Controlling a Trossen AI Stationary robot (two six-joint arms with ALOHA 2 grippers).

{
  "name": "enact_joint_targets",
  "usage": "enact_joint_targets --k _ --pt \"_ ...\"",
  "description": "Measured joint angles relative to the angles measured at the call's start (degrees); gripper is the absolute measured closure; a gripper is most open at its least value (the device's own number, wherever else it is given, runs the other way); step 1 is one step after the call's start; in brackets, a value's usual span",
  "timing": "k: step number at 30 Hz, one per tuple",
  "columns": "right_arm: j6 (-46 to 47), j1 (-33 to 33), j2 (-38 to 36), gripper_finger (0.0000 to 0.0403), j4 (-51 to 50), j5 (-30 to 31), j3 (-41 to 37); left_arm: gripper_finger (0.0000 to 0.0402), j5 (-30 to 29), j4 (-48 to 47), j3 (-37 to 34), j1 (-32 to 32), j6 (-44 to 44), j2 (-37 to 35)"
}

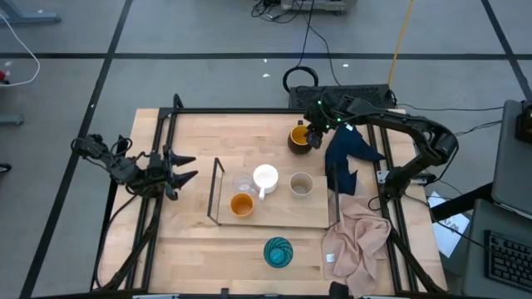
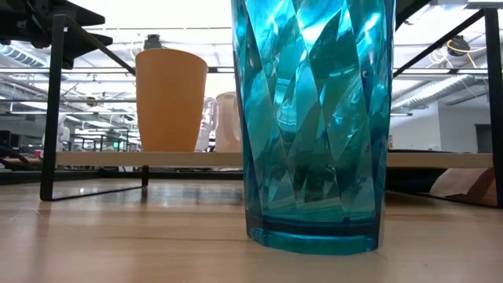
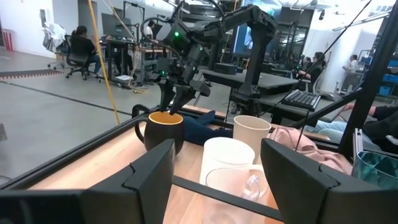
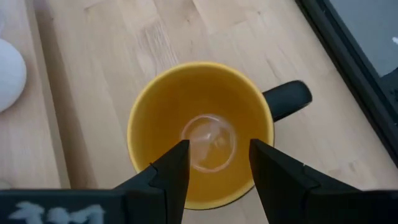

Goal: Stack small to large cups/mugs on shelf
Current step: Align the black mug with the white mug on the shelf

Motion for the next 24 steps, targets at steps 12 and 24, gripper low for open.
enact_joint_targets --k 12,24 --pt "-0.17 -2.37 -0.09 0.0248 1.45 0.05 0.17 0.0165 -0.03 -0.79 0.00 -0.01 -0.37 -0.01" --pt "0.71 -2.16 2.11 0.0248 -0.48 0.02 0.20 0.0165 -0.03 -0.77 0.00 -0.01 -0.46 -0.02"
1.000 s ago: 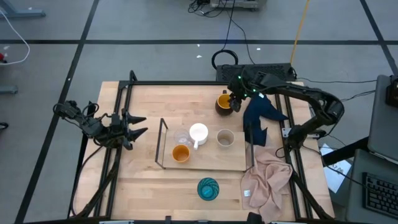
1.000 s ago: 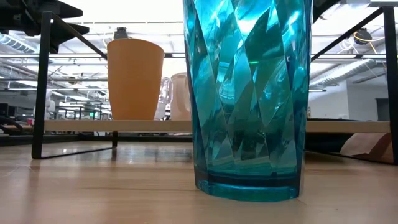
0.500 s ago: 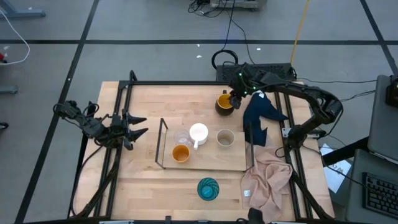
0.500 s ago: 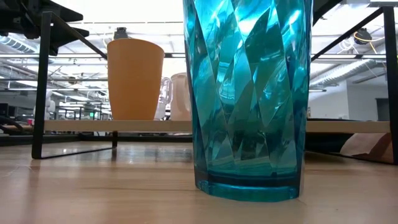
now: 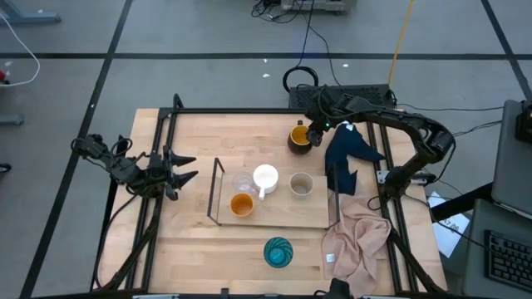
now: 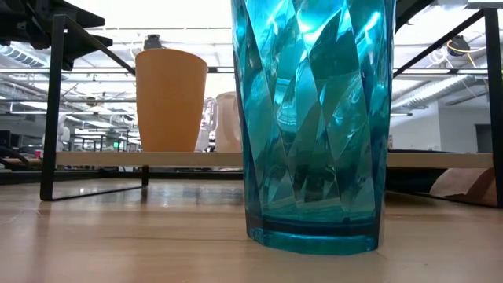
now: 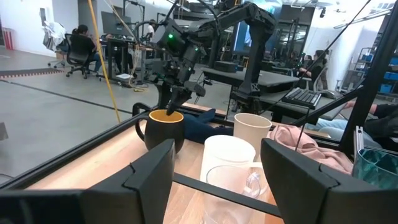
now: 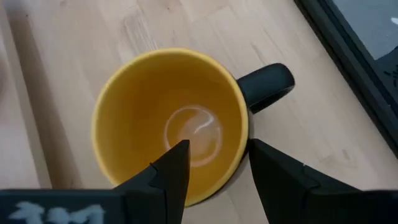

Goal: Stack small to large cups/mugs on shelf
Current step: Align the black mug with the white mug on the shelf

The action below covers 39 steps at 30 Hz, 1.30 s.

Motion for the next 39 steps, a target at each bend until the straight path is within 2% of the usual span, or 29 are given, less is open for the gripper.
enact_joint_targets --k 12,16,24,33,39 --pt "-0.62 0.89 3.45 0.0254 1.61 -0.05 0.02 0.0165 -0.02 0.03 0.00 0.00 -0.04 0.00" --pt "-0.60 1.00 3.26 0.0289 1.59 0.08 0.02 0.0165 -0.02 0.03 0.00 0.00 -0.07 0.00" --pt "-0.53 1.00 3.39 0.0389 0.65 0.26 -0.24 0.0165 -0.02 0.01 0.00 0.01 -0.22 0.02" --pt "-0.22 1.06 2.92 0.0392 1.71 0.72 -0.22 0.0165 -0.02 0.01 0.00 0.01 -0.17 0.02" --pt "-0.63 1.42 -1.91 0.0392 1.34 3.30 2.30 0.0165 -0.02 0.01 0.00 0.00 -0.16 0.02"
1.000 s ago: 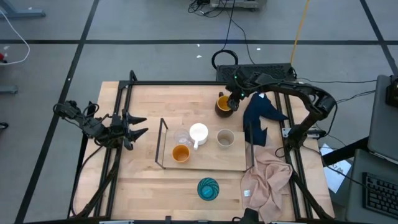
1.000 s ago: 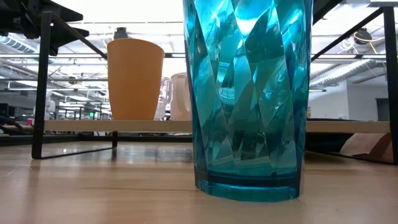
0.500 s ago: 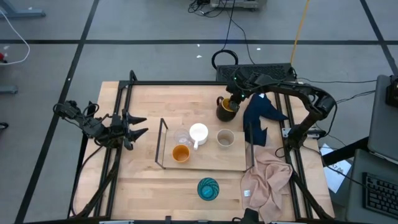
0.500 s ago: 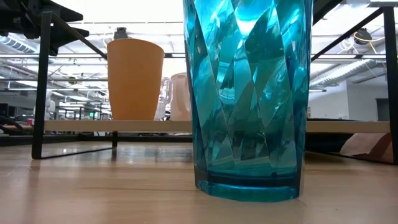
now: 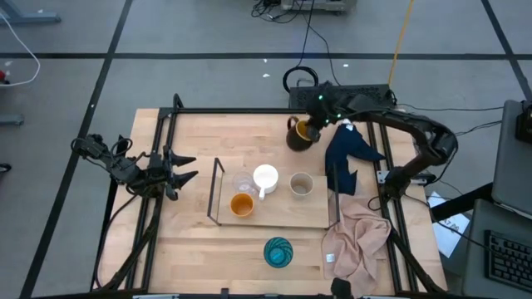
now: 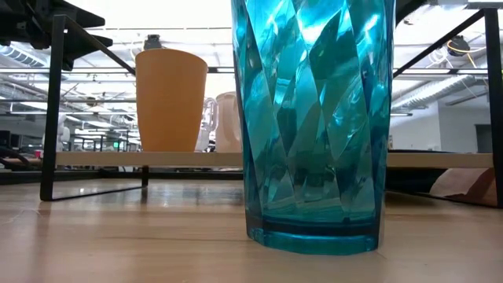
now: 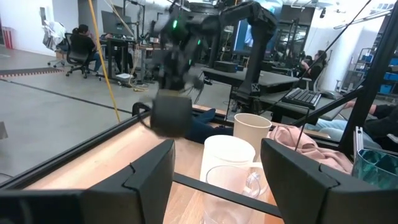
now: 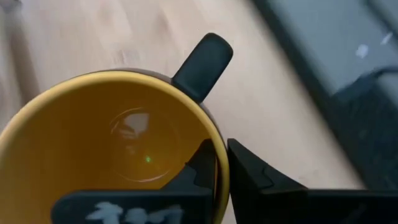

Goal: Stack small to large cups/mugs on shelf
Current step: Align the black mug with the white mug on the shelf

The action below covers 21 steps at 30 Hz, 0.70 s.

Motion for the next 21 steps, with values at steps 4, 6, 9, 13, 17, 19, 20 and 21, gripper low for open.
enact_joint_targets --k 4,6,9,13,17,19,20,21 --pt "0.06 1.25 -5.46 0.0393 -0.01 0.07 4.71 0.0165 0.00 0.00 0.00 0.00 -0.06 0.00" --pt "0.17 2.41 -8.07 0.0393 -0.85 -0.05 7.48 0.0165 0.02 0.00 0.00 0.01 -0.08 -0.02" --pt "0.88 5.09 -11.94 0.0393 -3.52 -0.08 11.05 0.0165 0.03 -0.02 0.00 0.01 -0.59 0.00" --pt "3.38 11.02 -16.40 0.0393 -7.37 1.31 14.34 0.0165 0.04 0.00 0.00 0.01 -0.99 0.00" --pt "5.78 19.78 -19.45 0.0393 -11.40 7.49 16.08 0.0165 0.04 0.02 0.00 0.01 -1.07 -0.01" --pt "7.89 24.55 -20.10 0.0393 -12.61 9.94 16.47 0.0165 0.04 0.00 0.00 -0.01 -1.26 0.00" --pt "9.01 27.04 -20.23 0.0393 -12.74 10.98 16.47 0.0165 0.06 0.00 0.00 0.01 -1.41 0.00" --pt "9.72 29.51 -20.20 0.0393 -12.80 12.18 16.47 0.0165 0.07 0.00 0.00 -0.01 -1.56 -0.01"
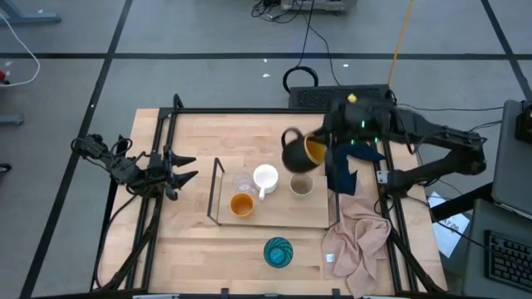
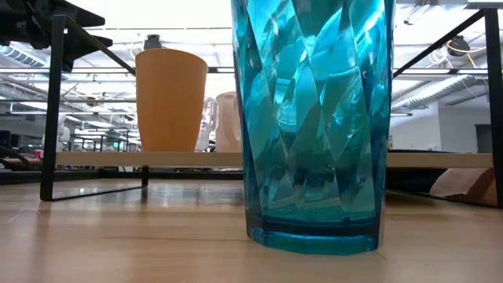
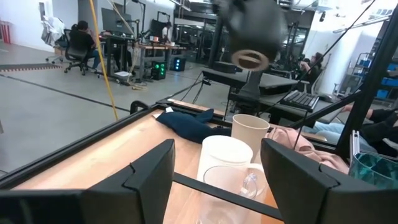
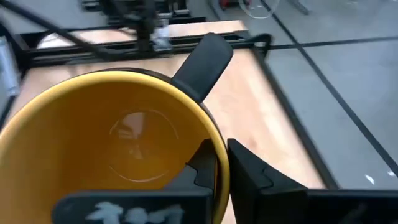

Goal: Stack small to large cups/mugs on shelf
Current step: Align the black mug with the white mug on the shelf

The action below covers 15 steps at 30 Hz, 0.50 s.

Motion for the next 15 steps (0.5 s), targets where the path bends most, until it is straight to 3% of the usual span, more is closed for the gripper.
enact_joint_targets --k 7,15 --pt "1.38 13.61 4.73 0.0393 -1.65 6.00 0.00 0.0165 0.04 -0.02 0.00 0.02 -1.53 0.01" --pt "-1.89 16.70 13.25 0.0393 -7.21 6.06 1.29 0.0165 0.11 -0.02 0.00 0.01 -2.49 -0.01"
